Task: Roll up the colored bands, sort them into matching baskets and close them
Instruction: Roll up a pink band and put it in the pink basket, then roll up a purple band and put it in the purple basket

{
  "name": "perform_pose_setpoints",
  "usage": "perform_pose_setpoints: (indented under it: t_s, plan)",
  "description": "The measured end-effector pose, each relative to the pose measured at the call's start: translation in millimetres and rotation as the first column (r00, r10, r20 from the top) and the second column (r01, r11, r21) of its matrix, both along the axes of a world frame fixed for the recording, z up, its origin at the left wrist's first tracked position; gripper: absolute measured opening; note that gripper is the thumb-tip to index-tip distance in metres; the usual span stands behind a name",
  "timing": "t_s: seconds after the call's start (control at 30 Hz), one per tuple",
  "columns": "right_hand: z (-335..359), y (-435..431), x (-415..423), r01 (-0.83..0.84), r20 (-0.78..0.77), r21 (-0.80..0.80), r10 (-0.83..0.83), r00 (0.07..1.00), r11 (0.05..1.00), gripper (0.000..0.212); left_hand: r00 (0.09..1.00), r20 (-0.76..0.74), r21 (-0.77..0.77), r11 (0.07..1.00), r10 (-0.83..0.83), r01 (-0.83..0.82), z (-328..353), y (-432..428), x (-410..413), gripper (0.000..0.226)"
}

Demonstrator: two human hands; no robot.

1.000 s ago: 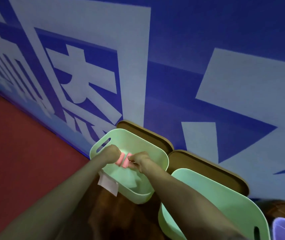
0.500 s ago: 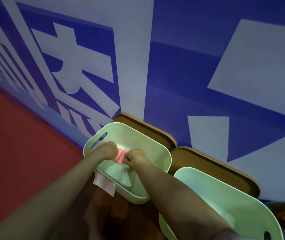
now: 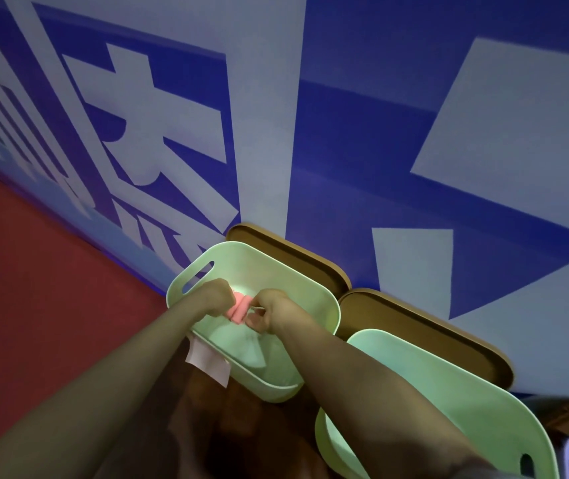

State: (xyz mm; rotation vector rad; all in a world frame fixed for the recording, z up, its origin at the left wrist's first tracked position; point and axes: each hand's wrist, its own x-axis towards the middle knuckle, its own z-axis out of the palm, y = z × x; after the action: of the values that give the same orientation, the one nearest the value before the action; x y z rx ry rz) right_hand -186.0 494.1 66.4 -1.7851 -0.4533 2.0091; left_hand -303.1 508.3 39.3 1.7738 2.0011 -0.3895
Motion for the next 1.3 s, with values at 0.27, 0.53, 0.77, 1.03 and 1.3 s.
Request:
perform_pose_setpoints:
  t_s: [0.27,0.53,0.77,1.03,1.3]
  plan:
    - [23.2,-8.4,21.3,-0.042,-0.017,0.096,0.044,0.999,0.995,0.019,0.883,0.414,-0.033,0.973,0.222,-0.229,55.3,-15.6,-0.9,0.014]
    - [135.9,-74.7,124.3,0.092,-0.095,0.455,-0.055,0.994,0.886,0.017,0.626,0.762,0.108,0.921,0.164,-0.373,174.9,-84.3,70.4,0.009]
    - [217.6,-216.4,281.2,0.293,-0.169,0.725,-0.251,0.953,0.624,0.007,0.366,0.925,0.187,0.959,-0.099,-0.213,248.3,-198.3,210.4,0.018]
    - [191.8,-397.3,430.2,0.385,-0.086,0.811,-0.56,0.824,0.442,0.013,0.163,0.967,0.181,0.979,-0.194,0.091,213.3,-346.0,390.6,0.015]
    - [56.5,-505.5,497.6,0.214,0.181,0.853,-0.654,0.735,0.476,0.021,0.256,0.901,0.298,0.93,-0.349,0.217,71.3,-441.7,462.6,0.03]
